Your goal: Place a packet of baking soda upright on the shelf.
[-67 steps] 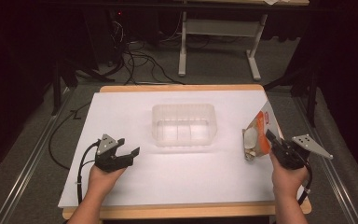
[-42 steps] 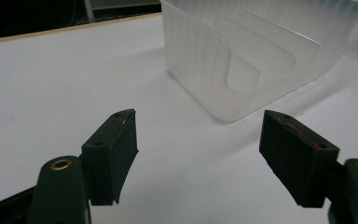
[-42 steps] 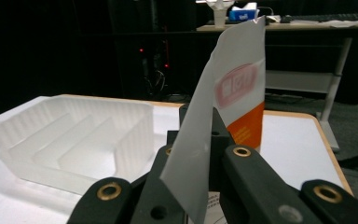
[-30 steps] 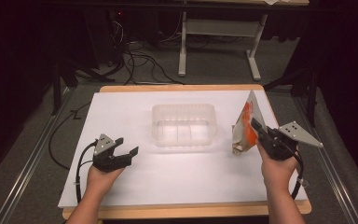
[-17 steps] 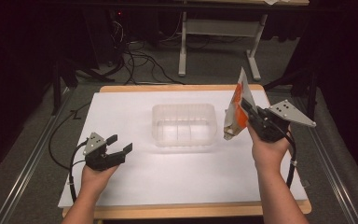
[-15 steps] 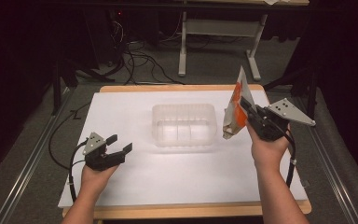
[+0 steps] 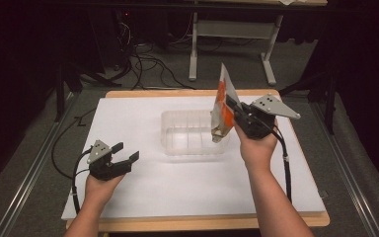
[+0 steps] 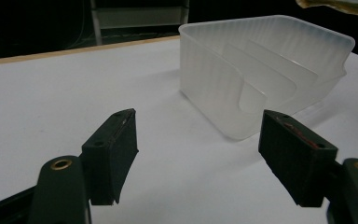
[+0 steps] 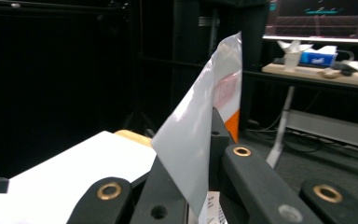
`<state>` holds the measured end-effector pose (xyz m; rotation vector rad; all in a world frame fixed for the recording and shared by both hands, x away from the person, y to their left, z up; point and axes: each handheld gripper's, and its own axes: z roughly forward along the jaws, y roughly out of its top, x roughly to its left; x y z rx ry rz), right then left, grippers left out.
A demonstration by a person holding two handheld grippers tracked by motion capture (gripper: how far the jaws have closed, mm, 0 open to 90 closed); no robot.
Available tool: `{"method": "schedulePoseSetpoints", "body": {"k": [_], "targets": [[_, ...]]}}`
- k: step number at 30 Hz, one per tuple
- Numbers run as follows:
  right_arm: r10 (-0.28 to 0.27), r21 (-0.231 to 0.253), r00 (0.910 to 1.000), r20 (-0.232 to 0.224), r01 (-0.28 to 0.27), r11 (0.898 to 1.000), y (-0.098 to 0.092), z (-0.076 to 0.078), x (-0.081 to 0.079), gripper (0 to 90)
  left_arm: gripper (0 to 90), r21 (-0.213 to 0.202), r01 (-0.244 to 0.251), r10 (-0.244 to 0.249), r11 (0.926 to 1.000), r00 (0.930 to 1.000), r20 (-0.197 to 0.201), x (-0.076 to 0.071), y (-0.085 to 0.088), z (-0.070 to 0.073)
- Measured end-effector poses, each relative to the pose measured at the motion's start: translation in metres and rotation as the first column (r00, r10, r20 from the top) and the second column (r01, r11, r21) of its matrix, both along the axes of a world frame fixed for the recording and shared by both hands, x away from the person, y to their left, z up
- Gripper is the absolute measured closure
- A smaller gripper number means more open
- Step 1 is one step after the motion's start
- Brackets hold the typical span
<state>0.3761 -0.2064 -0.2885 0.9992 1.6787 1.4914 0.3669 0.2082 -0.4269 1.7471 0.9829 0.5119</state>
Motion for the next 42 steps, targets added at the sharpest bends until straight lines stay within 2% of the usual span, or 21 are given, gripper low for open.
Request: {"method": "schedulePoseSetpoints", "body": {"k": [9, 19, 28, 42], "targets": [[0.061, 0.002, 0.9979, -0.022, -0.061, 0.998, 0.043, -0.012, 0.017, 90.0, 28.5, -0.001, 0.000, 0.000, 1.0000, 1.0000, -0.004, 0.001, 0.000, -0.001], [0.105, -0.004, 0.9935, -0.044, -0.105, 0.994, 0.073, -0.023, 0.028, 90.0, 28.5, -0.003, 0.004, -0.004, 1.0000, 1.0000, -0.003, 0.001, 0.000, 0.000], [0.115, -0.010, 0.9915, -0.060, -0.116, 0.993, 0.088, -0.031, 0.038, 90.0, 28.5, -0.005, 0.006, -0.006, 1.0000, 1.0000, -0.004, 0.000, 0.000, 0.000], [0.107, -0.002, 0.9911, -0.079, -0.108, 0.994, 0.097, -0.041, 0.052, 90.0, 28.5, 0.002, 0.009, -0.009, 1.0000, 0.9999, -0.007, 0.001, 0.000, -0.001]]}}
